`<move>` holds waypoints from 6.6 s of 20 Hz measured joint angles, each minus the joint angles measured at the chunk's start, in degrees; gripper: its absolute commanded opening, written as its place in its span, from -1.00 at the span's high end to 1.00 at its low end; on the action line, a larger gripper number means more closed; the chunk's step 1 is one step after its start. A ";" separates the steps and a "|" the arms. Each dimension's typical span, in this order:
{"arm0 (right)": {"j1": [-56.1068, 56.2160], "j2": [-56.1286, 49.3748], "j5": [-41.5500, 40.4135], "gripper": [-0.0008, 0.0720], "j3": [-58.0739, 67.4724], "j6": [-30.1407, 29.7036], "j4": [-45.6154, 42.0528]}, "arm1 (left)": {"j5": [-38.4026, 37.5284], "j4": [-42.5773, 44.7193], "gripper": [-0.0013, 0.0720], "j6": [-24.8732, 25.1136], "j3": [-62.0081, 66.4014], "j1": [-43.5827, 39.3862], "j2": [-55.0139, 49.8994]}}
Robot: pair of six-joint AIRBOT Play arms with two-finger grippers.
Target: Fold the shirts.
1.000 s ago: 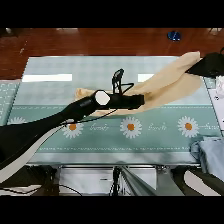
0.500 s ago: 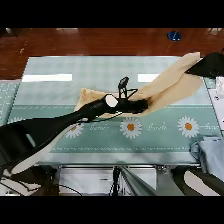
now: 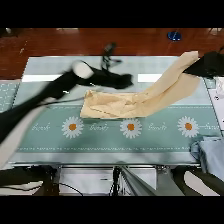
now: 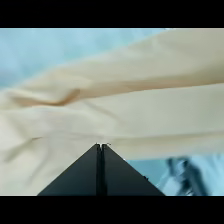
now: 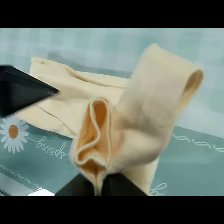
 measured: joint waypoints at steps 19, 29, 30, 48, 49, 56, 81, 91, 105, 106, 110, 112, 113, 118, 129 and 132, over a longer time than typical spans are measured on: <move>46.82 -21.97 -52.94 0.92 -11.61 12.68 2.43 | -27.39 18.73 0.90 -0.33 -5.40 38.49 45.40; 54.58 -29.46 -63.89 -0.38 -11.65 13.46 9.84 | -25.35 18.69 0.89 0.66 -9.07 35.69 42.93; 54.97 -29.53 -64.63 -0.38 -11.56 13.44 10.38 | -25.27 18.67 0.89 0.74 -9.35 35.67 42.86; 6.47 -6.47 -15.21 -0.67 -16.46 4.79 -17.66 | -26.08 23.74 -0.12 2.86 -21.44 35.56 37.53; 5.25 -8.00 -14.64 -0.67 -17.49 2.93 -15.26 | -26.64 23.80 -0.12 2.86 -21.66 35.58 37.44; 6.51 -19.58 -14.82 -0.67 -22.27 -6.36 1.29 | -29.16 24.02 -0.12 2.86 -22.18 35.56 37.31; -10.62 3.32 -8.22 0.92 -22.62 1.20 25.18 | -26.16 24.04 -0.12 2.82 -22.23 35.58 37.18; -57.68 19.91 10.05 0.92 -21.35 8.37 5.46 | -24.04 17.75 -0.12 2.82 -22.23 35.56 37.18; -65.33 14.86 11.43 0.92 -17.29 6.97 -31.74 | -19.30 15.96 -0.11 2.86 -22.23 35.58 32.87; -65.29 14.82 11.50 0.92 -17.29 6.97 -34.38 | -19.12 15.96 -0.11 2.93 -22.23 35.58 31.78; -65.22 14.78 11.47 0.92 -17.25 7.32 -45.07 | -18.67 16.00 -0.11 4.02 -22.23 35.63 26.73; -65.22 14.78 11.47 0.92 -17.25 7.39 -49.53 | -17.64 16.00 -0.11 4.39 -22.23 35.63 24.09; -65.22 14.78 11.47 0.92 -17.33 7.41 -51.60 | -16.61 16.00 -0.11 4.42 -22.23 35.63 22.84; -65.22 15.65 11.45 0.92 -21.66 7.48 -60.57 | -11.15 16.02 -0.11 5.49 -22.16 35.63 18.88; -65.22 17.62 14.73 0.32 -38.01 6.38 -78.29 | -4.26 17.77 -0.11 5.88 -17.77 39.76 17.81; -65.22 17.51 13.90 -0.08 -39.17 3.06 -80.02 | -4.09 17.90 -0.11 5.88 -17.05 41.66 17.81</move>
